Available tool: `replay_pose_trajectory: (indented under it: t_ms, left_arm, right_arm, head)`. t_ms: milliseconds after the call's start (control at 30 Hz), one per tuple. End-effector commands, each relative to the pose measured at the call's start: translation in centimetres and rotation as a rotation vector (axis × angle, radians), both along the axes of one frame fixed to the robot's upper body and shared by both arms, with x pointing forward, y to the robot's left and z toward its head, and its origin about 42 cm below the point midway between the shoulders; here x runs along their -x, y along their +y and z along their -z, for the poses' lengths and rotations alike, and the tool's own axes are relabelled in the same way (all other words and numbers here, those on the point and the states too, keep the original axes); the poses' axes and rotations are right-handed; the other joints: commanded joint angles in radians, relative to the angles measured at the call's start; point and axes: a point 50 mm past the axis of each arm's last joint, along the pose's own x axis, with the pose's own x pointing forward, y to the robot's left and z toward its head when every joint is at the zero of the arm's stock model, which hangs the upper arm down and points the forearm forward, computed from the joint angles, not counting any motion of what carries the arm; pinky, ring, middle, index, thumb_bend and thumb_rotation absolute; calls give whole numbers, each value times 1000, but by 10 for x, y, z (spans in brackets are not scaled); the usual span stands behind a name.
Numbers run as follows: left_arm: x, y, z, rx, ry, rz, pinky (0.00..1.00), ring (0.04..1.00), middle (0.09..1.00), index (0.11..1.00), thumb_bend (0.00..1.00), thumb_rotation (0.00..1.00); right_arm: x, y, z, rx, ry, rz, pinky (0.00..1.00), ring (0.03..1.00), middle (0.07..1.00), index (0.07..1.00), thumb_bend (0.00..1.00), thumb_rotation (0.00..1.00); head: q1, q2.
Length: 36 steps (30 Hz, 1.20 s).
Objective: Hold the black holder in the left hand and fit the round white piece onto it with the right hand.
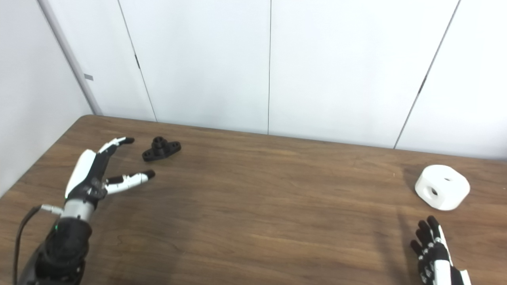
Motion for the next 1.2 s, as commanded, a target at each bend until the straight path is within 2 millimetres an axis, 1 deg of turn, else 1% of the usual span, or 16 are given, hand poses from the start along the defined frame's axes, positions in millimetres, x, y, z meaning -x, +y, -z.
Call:
replay_pose_trajectory:
  t_ms: [0, 67, 233, 333, 400, 533, 700, 867, 1100, 1167]
  left_arm:
    - [-16, 4, -20, -47, -40, -1, 968, 993, 933, 855, 844, 351]
    - [-23, 5, -19, -49, -33, -4, 970, 999, 935, 857, 848, 337]
    - [-51, 7, -17, -64, -25, -7, 955, 994, 929, 847, 868, 319]
    - [-65, 7, -16, -88, -6, -8, 925, 972, 930, 847, 873, 332]
    - [-72, 8, -15, -99, 6, -8, 904, 957, 928, 846, 876, 339]
    - [-86, 8, -12, -119, 39, -8, 916, 970, 927, 839, 872, 345]
    - [-96, 10, -8, -134, 62, -15, 928, 980, 935, 838, 880, 354]
    - [-105, 12, -8, -165, 67, -30, 988, 984, 934, 841, 874, 340]
    - [-114, 20, -5, -184, 80, -68, 1000, 978, 924, 841, 880, 334]
    - [-116, 21, -3, -180, 92, -78, 1000, 987, 931, 845, 883, 334]
  right_arm:
    - [3, 1, 6, 5, 19, 15, 1000, 983, 967, 972, 545, 1000]
    - [4, 0, 6, 11, 17, 18, 1000, 977, 966, 972, 545, 1000]
    - [6, 0, 6, 11, 26, 18, 1000, 973, 964, 974, 555, 1000]
    - [6, 1, 7, 0, 25, 15, 1000, 984, 967, 971, 567, 1000]
    - [6, 1, 7, -6, 23, 13, 1000, 987, 970, 972, 558, 1000]
    - [6, 2, 7, -8, 27, 11, 1000, 988, 968, 966, 575, 1000]
    - [6, 3, 7, 4, 22, 15, 1000, 984, 960, 950, 597, 1000]
    - [6, 3, 8, 1, 23, 14, 1000, 985, 962, 950, 602, 1000]
    - [7, 4, 8, -4, 18, 13, 1000, 986, 961, 954, 591, 1000]
    - [7, 4, 8, -7, 17, 13, 1000, 986, 963, 959, 567, 1000]
  head:
    - [-1, 5]
    - [-2, 7]
    - [-6, 9]
    - [-9, 9]
    - [-10, 8]
    - [-15, 6]
    - [-16, 2]
    - [-17, 2]
    - [-17, 1]
    - [-17, 1]
